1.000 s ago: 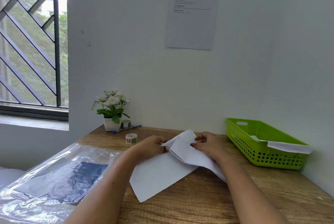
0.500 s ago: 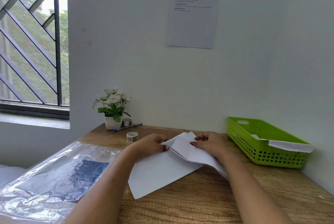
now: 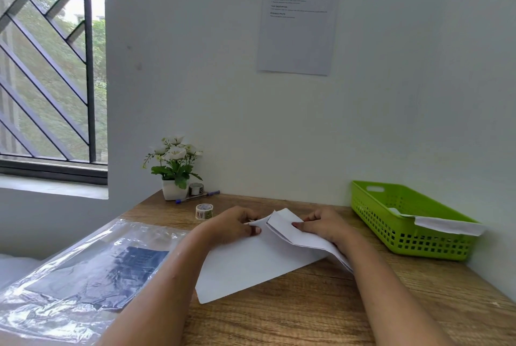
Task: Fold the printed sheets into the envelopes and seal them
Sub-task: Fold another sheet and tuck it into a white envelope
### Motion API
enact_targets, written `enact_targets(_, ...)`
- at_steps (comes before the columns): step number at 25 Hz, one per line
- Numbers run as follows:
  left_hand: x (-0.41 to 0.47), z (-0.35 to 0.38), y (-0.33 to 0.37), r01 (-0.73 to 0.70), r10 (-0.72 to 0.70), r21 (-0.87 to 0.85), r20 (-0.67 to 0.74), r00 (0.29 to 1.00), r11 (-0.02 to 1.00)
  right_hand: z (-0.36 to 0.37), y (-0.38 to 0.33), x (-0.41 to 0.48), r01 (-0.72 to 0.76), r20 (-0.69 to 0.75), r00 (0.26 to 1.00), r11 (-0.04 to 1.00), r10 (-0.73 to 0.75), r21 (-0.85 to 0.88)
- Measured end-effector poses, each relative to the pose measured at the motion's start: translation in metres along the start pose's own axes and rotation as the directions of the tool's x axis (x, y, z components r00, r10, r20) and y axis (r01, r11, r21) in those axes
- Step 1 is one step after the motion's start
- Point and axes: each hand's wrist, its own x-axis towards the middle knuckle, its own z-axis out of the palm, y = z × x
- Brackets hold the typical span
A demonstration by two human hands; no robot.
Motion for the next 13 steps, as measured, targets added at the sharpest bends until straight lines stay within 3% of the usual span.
enact_targets(4, -0.0007, -0.0006, 0.0014, -0.014, 0.015, 0.084, -0.011, 1.0, 0.996, -0.0016, 0.0001, -0.0043, -0.014, 0.062, 0.998, 1.0, 0.015, -0.019)
enact_targets(13, -0.0008, 0.0004, 0.0022, 0.015, -0.003, 0.183, -0.068, 0.998, 0.983, 0.0031, -0.0001, -0.0004, 0.003, -0.065, 0.998, 0.999, 0.001, 0.053)
